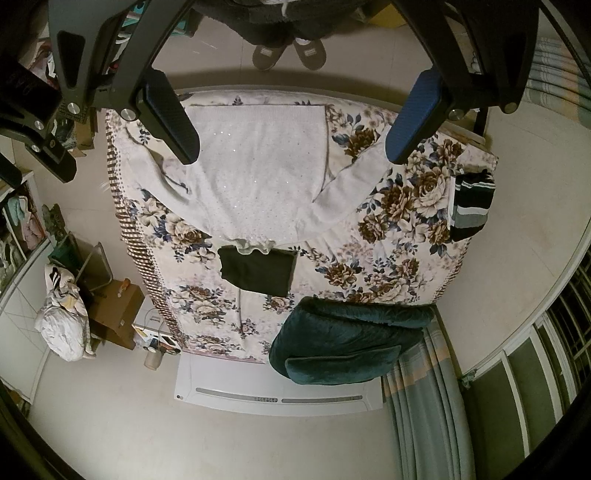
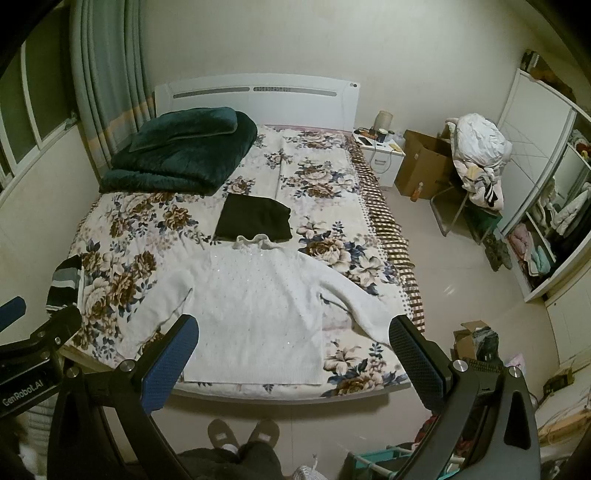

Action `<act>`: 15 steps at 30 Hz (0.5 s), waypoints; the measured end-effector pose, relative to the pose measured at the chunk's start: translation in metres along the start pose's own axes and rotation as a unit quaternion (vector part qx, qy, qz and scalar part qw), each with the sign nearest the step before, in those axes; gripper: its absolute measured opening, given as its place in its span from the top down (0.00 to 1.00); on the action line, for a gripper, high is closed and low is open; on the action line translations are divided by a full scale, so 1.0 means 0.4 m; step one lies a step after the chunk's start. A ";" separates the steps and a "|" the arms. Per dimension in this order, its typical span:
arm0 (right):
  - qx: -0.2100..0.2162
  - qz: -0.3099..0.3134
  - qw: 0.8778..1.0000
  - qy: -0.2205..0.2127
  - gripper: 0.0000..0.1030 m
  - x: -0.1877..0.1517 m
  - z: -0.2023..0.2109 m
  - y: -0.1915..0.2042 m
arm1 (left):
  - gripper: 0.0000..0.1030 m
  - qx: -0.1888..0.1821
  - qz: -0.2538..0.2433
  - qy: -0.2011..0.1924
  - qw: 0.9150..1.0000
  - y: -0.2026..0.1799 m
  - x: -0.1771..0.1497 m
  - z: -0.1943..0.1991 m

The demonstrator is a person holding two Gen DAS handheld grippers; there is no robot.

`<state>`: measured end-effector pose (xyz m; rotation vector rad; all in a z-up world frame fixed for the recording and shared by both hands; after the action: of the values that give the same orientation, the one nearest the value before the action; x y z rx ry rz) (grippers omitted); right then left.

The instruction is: Fold small clothes

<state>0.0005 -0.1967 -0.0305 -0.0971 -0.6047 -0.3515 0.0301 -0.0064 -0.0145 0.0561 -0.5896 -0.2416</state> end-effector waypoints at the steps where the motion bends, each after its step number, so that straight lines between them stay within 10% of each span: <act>1: 0.000 0.000 1.000 0.000 0.00 -0.001 0.000 0.000 | 0.00 0.000 0.000 0.000 1.000 0.001 0.001 0.000; 15: 0.000 0.001 1.000 -0.001 0.00 -0.012 -0.006 -0.007 | 0.00 -0.001 0.001 -0.002 1.000 0.003 0.000 0.002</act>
<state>-0.0029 -0.1984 -0.0351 -0.0976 -0.6074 -0.3502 0.0301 -0.0053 -0.0137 0.0524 -0.5928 -0.2402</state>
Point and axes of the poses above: each gripper's, at about its wrist camera, not at the fingertips, and z roughly against the way its jaws point, y to its left, x to its top, the point moved 4 cm from there along -z, roughly the way its jaws point, and after that the axes turned 13 degrees about -z, right-handed, at the moved point
